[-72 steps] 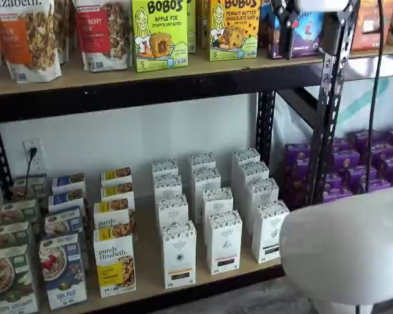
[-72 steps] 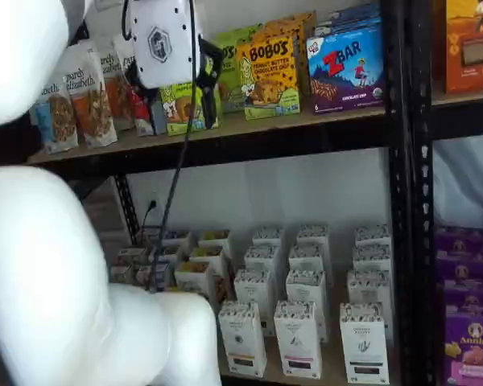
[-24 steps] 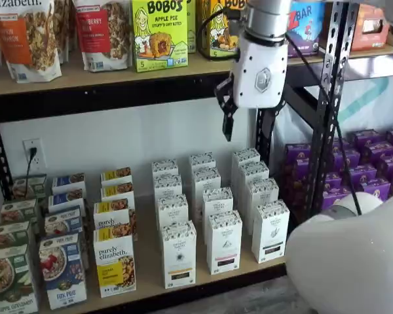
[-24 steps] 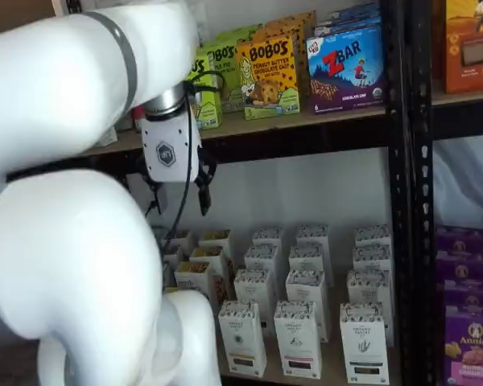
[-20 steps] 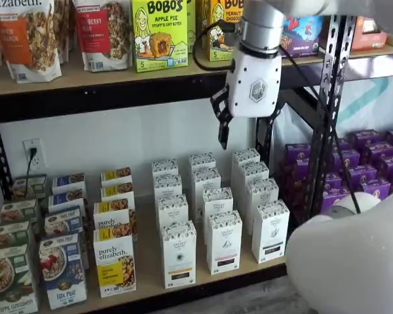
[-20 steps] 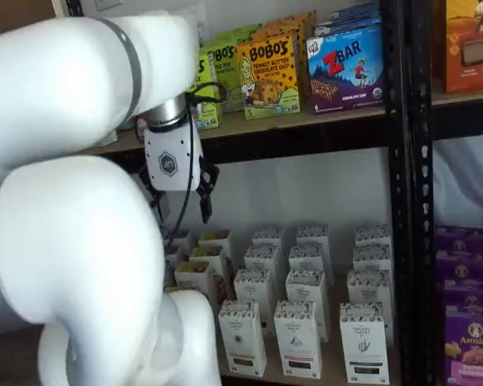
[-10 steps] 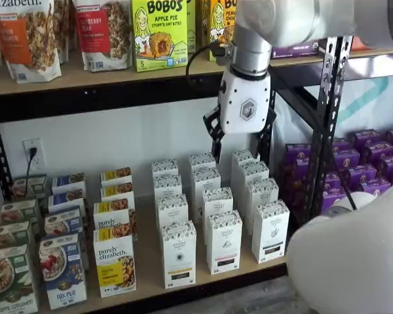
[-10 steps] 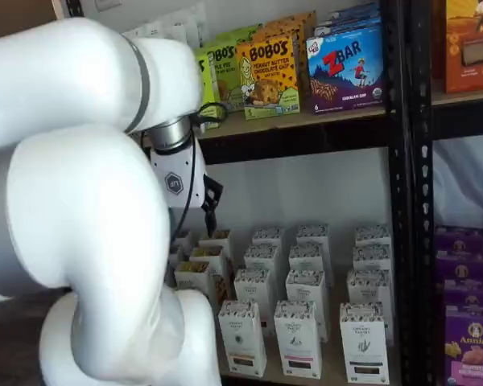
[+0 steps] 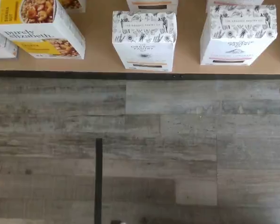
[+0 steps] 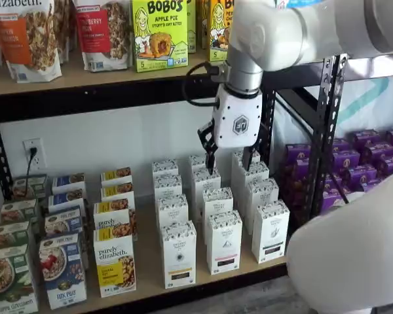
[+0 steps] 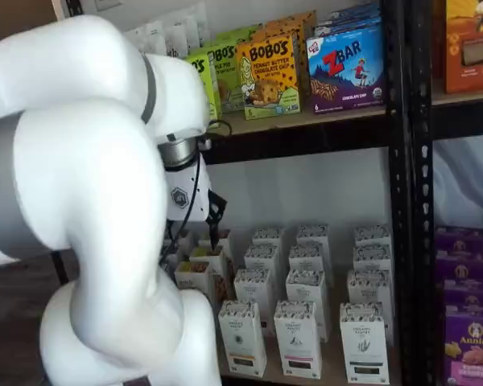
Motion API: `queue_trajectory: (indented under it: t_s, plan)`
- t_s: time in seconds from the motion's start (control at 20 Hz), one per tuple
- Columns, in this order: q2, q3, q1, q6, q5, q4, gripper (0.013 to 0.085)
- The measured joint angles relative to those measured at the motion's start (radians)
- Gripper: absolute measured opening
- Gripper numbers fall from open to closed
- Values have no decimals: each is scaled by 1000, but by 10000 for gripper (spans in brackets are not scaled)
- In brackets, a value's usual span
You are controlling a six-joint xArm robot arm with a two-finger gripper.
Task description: Pick up the white box with a yellow strip in the middle, on the bottom shelf, the fourth box from the left
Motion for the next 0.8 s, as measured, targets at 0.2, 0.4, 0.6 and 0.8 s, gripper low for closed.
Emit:
queue_trajectory:
  t_s: [0.2, 0.4, 0.6, 0.8]
  plan:
    - [49, 25, 1, -10, -91, 10, 850]
    - [112, 39, 5, -20, -181, 24, 850]
    - [207, 32, 19, -15, -258, 29, 850]
    - [276, 23, 29, -8, -316, 28, 850]
